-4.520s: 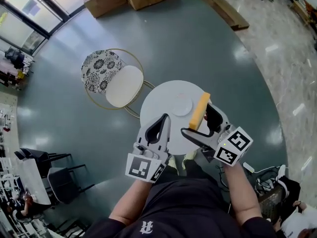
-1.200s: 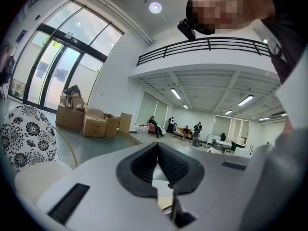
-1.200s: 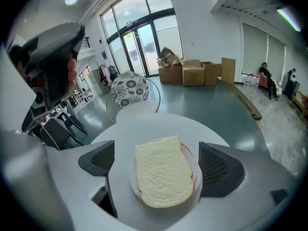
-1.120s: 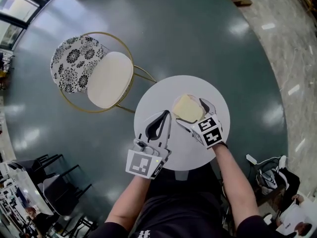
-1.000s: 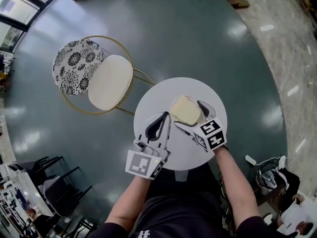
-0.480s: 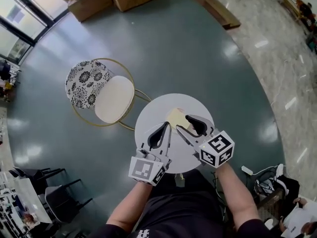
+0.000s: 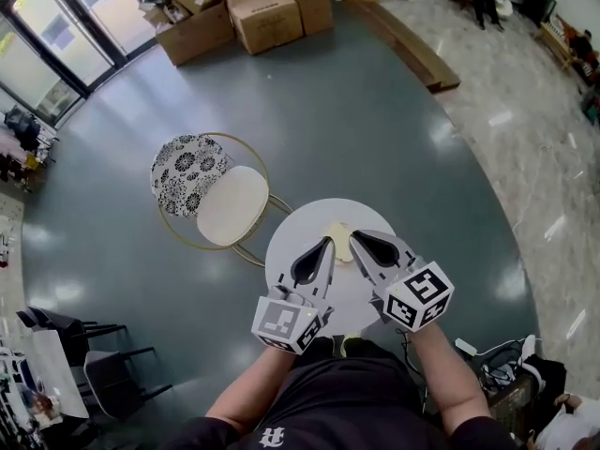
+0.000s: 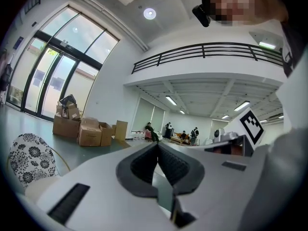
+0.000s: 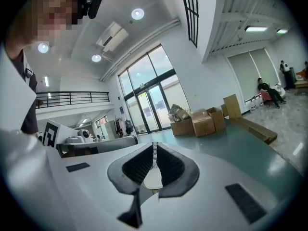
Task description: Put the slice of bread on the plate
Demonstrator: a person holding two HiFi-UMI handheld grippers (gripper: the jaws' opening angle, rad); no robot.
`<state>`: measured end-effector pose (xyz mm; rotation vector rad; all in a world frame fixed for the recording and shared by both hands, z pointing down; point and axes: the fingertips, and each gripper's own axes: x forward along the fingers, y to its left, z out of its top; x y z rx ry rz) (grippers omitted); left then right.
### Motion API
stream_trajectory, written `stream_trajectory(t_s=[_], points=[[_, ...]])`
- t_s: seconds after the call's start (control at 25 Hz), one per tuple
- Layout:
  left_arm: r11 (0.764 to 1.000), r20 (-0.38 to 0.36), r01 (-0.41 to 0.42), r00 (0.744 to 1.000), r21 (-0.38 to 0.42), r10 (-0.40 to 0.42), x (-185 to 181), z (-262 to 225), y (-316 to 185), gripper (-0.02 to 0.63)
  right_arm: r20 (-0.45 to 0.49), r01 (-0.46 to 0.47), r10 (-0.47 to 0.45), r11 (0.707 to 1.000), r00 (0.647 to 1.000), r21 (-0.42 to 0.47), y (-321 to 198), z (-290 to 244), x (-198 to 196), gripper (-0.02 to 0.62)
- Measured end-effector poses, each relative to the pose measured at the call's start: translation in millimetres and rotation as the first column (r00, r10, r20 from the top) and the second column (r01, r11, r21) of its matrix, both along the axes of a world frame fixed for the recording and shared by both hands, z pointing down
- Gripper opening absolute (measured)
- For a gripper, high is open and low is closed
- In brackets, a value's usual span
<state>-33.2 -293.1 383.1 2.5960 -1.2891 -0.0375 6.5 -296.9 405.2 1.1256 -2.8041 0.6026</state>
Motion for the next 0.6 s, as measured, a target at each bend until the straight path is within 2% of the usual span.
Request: stream_trajectory(t_s=[0.6], points=[[0.995,-0.017,-0.031,0.999,0.094,0.033,15.1,-69.4,22.3,0.005,0.024,-0.009,0.004,0.984,1.000,0.178,20.4,-81.1,4.6,0.006]])
